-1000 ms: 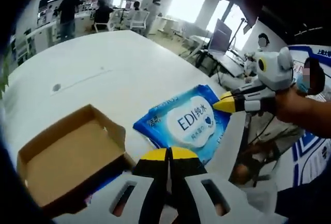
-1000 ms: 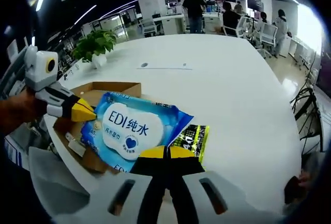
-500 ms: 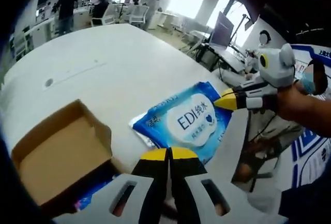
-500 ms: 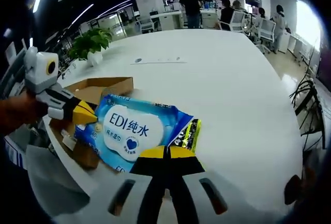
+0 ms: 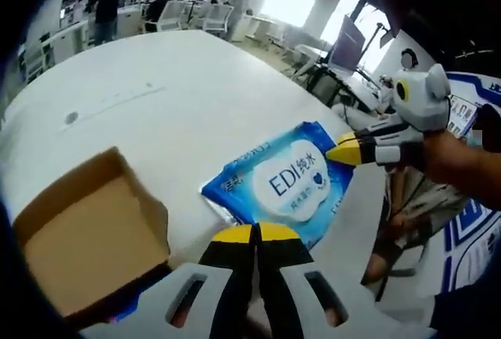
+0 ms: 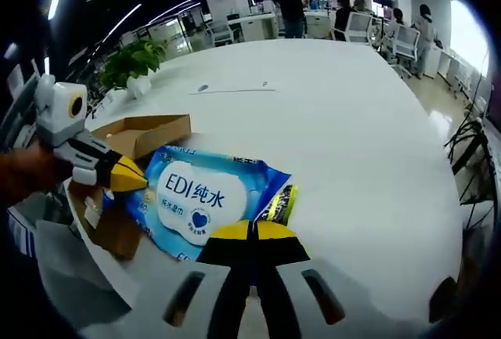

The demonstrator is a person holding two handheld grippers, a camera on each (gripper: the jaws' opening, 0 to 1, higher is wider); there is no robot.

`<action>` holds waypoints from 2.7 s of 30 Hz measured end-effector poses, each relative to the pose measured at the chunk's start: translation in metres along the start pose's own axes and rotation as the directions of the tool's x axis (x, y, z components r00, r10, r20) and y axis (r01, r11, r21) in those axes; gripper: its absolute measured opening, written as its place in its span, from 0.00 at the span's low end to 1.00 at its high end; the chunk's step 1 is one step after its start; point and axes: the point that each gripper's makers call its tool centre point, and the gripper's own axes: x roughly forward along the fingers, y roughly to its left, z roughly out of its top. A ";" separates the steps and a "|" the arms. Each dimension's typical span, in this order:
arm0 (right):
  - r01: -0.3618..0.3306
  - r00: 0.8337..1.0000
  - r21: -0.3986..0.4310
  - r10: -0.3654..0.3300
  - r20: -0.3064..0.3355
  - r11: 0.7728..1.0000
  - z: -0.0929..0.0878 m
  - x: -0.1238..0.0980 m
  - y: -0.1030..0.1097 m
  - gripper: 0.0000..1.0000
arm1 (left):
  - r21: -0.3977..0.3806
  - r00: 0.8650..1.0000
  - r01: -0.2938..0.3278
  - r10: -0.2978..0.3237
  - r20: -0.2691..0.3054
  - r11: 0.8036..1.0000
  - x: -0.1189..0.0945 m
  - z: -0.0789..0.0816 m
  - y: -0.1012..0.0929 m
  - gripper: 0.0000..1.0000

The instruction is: Operate the shoe box by opening the lid, removing the specified soft item, and placing it in the target area until the item is outside and the box remains undamaged.

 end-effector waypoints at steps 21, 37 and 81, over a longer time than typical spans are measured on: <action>-0.005 0.999 0.024 0.006 -0.036 1.000 -0.012 0.028 -0.015 0.00 | -0.016 0.999 -0.004 0.003 -0.041 1.000 0.030 -0.003 0.020 0.00; -0.003 0.999 0.052 0.005 -0.054 0.999 -0.028 0.039 -0.027 0.00 | 0.020 0.998 -0.035 0.036 -0.058 0.999 0.044 -0.008 0.022 0.00; 0.049 0.993 0.012 -0.050 0.104 0.999 0.015 -0.019 0.045 0.26 | 0.026 0.981 -0.166 0.162 0.109 0.986 -0.097 -0.017 0.045 0.26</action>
